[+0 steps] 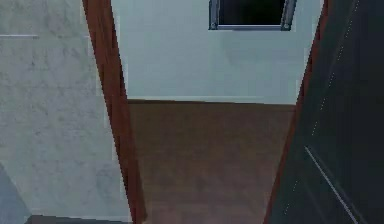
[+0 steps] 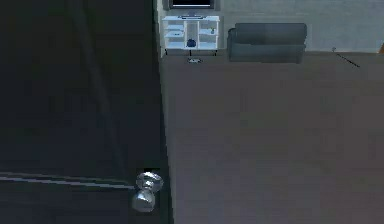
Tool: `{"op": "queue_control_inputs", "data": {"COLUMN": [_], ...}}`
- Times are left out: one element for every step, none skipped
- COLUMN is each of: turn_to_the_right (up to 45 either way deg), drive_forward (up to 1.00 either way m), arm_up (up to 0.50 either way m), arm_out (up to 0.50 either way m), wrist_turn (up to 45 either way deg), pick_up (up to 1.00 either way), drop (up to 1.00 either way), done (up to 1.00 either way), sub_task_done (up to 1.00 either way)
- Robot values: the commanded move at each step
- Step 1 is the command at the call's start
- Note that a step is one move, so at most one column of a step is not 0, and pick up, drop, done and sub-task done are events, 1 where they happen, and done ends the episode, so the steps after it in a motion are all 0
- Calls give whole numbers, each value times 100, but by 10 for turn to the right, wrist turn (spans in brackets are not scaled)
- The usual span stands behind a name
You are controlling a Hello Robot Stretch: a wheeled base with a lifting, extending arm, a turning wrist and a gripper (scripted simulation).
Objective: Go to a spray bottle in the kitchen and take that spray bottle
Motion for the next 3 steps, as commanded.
{"op": "queue_control_inputs", "data": {"turn_to_the_right": [0,-30,0], "drive_forward": [100,0,10], "arm_up": [0,0,0], "arm_out": [0,0,0], "wrist_turn": [0,0,0], "pick_up": [0,0,0], "drop": [0,0,0], "done": [0,0,0], "sub_task_done": [0,0,0]}}
